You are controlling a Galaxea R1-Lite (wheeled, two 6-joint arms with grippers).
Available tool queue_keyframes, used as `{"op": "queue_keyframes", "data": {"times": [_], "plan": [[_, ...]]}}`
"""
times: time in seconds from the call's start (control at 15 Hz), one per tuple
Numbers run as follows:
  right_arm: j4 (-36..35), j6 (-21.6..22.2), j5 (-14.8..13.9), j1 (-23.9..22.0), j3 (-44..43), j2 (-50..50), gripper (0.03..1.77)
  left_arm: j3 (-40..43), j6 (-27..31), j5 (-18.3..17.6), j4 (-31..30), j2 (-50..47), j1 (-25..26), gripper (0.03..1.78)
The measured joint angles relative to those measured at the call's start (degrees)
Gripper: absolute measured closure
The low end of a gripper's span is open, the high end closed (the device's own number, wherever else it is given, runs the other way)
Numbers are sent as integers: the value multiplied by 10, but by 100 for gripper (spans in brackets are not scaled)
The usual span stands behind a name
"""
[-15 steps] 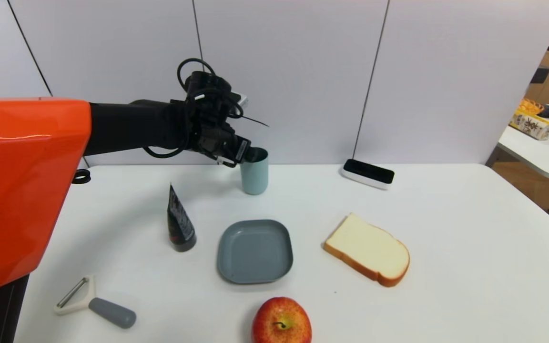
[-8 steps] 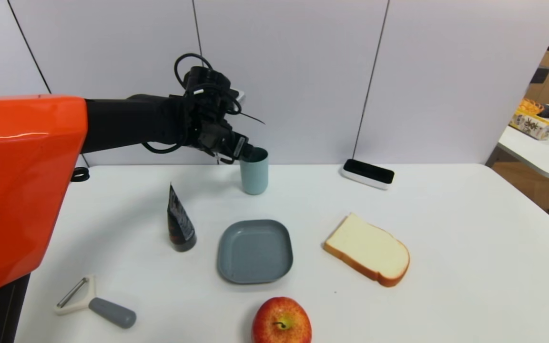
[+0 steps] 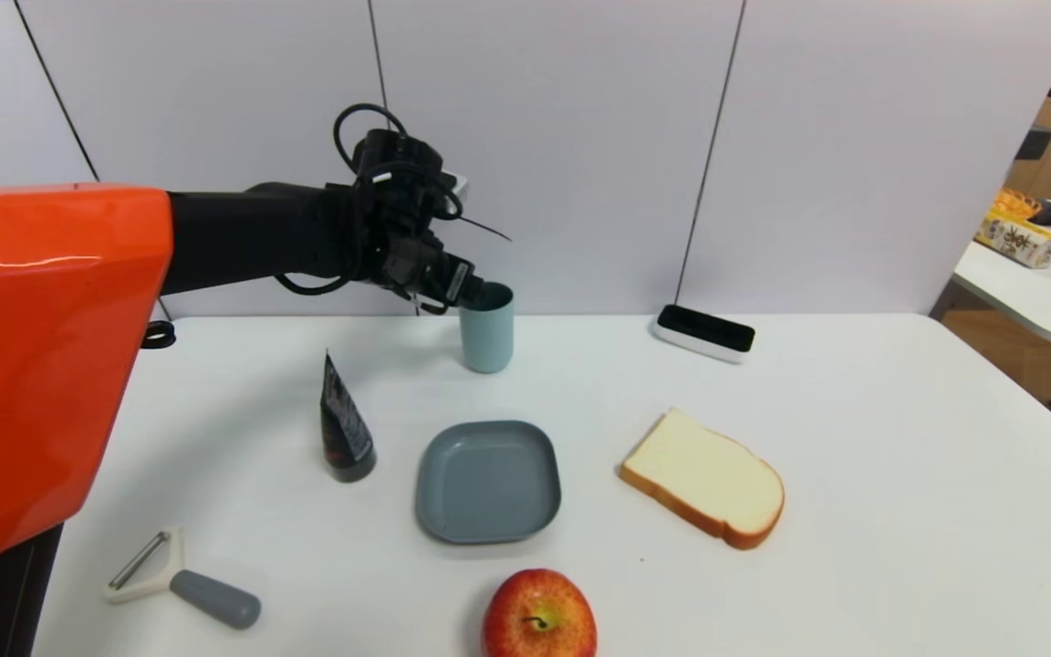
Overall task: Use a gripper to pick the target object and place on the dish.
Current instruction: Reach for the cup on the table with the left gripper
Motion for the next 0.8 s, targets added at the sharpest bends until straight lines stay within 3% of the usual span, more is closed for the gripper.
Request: {"op": "queue_keyframes", "data": {"times": [0.8], "plan": [[0,0,0,0,0,0,9,0,-2,0,-15,29,-2,12]]}}
